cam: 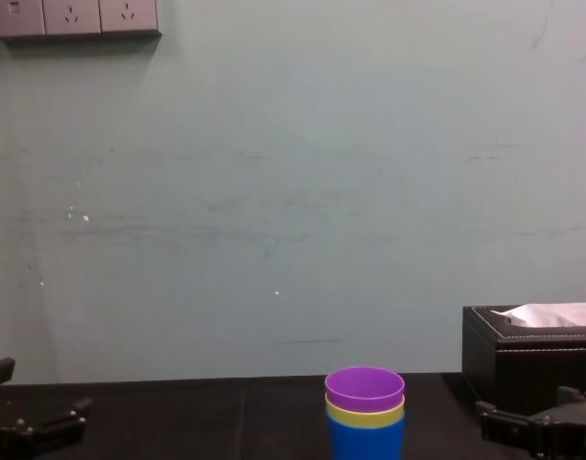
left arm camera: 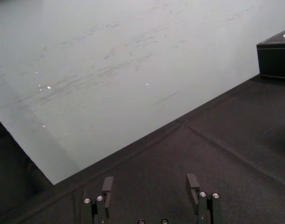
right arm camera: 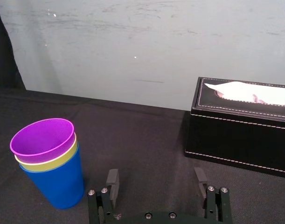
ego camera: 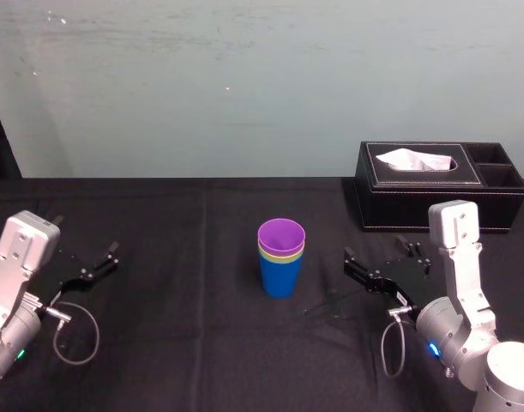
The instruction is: Stack the three plastic cups sequentially using one hand.
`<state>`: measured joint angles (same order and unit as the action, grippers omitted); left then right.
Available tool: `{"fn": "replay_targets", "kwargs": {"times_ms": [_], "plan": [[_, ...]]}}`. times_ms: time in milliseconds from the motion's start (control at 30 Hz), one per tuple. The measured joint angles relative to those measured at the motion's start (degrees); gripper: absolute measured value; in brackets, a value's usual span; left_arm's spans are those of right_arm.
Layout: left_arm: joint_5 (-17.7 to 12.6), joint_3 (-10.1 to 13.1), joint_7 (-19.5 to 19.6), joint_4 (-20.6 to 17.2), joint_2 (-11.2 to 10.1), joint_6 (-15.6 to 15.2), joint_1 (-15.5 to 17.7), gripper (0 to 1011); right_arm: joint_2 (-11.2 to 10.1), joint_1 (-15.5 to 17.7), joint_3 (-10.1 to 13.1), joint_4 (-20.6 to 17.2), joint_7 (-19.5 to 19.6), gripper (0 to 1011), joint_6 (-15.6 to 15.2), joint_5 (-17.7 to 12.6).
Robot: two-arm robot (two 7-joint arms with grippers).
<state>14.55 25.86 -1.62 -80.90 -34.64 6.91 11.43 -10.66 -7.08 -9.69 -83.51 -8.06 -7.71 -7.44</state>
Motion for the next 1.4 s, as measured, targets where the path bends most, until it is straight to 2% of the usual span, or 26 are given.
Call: {"fn": "replay_targets", "kwargs": {"times_ms": [1400], "plan": [[0.0, 0.0, 0.0, 0.0, 0.0, 0.0, 0.0, 1000, 0.0, 0.0, 0.0, 0.0, 0.0, 1003, 0.0, 0.0]]}}
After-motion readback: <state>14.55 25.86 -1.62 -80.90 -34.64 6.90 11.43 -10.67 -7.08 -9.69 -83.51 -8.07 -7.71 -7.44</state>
